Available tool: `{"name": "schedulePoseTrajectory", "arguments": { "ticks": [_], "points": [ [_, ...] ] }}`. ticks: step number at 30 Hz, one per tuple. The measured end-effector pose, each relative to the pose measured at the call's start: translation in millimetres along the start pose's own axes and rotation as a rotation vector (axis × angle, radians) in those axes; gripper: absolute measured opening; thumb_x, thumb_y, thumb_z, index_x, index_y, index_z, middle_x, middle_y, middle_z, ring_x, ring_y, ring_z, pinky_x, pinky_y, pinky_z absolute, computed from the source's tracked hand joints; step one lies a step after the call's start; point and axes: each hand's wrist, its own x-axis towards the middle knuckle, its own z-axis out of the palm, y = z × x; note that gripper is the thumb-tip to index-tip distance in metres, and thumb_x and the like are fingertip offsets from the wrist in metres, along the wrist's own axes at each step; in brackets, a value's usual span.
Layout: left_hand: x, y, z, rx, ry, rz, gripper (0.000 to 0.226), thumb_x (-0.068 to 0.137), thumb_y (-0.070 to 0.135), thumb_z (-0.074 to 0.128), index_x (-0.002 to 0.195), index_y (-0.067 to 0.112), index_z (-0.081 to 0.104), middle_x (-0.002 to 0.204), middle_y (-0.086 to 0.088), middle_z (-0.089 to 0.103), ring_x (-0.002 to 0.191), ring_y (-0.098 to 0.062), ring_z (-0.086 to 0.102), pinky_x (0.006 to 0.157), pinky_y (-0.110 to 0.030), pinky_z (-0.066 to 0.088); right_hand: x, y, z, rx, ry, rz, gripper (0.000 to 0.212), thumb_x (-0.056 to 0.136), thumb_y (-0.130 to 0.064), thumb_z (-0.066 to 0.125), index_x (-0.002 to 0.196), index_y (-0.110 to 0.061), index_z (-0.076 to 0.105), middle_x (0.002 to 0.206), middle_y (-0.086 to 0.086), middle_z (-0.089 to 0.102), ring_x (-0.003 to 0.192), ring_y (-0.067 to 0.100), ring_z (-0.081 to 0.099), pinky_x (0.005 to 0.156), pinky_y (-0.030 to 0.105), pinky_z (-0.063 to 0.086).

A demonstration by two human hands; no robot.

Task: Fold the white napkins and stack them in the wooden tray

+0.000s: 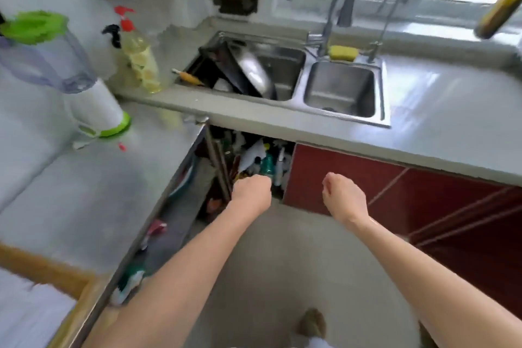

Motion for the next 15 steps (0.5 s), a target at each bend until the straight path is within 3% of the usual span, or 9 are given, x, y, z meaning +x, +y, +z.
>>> {"name": "schedulePoseTrajectory", "arguments": {
  "ticks": [6, 11, 15],
  "points": [
    [89, 248, -9, 0.084, -0.013, 0.44, 0.024, 0.094, 0.026, 0.044, 0.109, 0.015, 0.06, 0.116, -0.009, 0.063, 0.106, -0.032, 0.061, 0.082, -0.037, 0.047, -15, 226, -82, 0.035, 0.147, 0.404, 0.02, 0.094, -0.019, 0.042, 0.097, -0.011, 0.061, 0.096, 0.007, 0.065, 0.088, 0.029, 0.062, 0.072, 0.038, 0.051],
    [131, 407, -23, 0.172, -0.004, 0.731, 0.02, 0.094, 0.021, 0.042, 0.098, 0.013, 0.06, 0.107, -0.01, 0.065, 0.096, -0.032, 0.063, 0.076, -0.037, 0.05, -43, 362, -124, 0.035, 0.217, 0.685, 0.018, 0.093, -0.017, 0.042, 0.092, -0.011, 0.059, 0.093, 0.006, 0.065, 0.086, 0.03, 0.061, 0.064, 0.034, 0.044],
    [170, 511, -35, 0.244, 0.014, 0.902, 0.025, 0.094, 0.016, 0.04, 0.109, 0.012, 0.06, 0.113, -0.009, 0.062, 0.101, -0.032, 0.062, 0.077, -0.034, 0.047, -57, 449, -146, 0.027, 0.26, 0.923, 0.018, 0.093, -0.016, 0.044, 0.095, -0.012, 0.061, 0.097, 0.008, 0.065, 0.091, 0.03, 0.061, 0.066, 0.03, 0.041]
  ]
}}
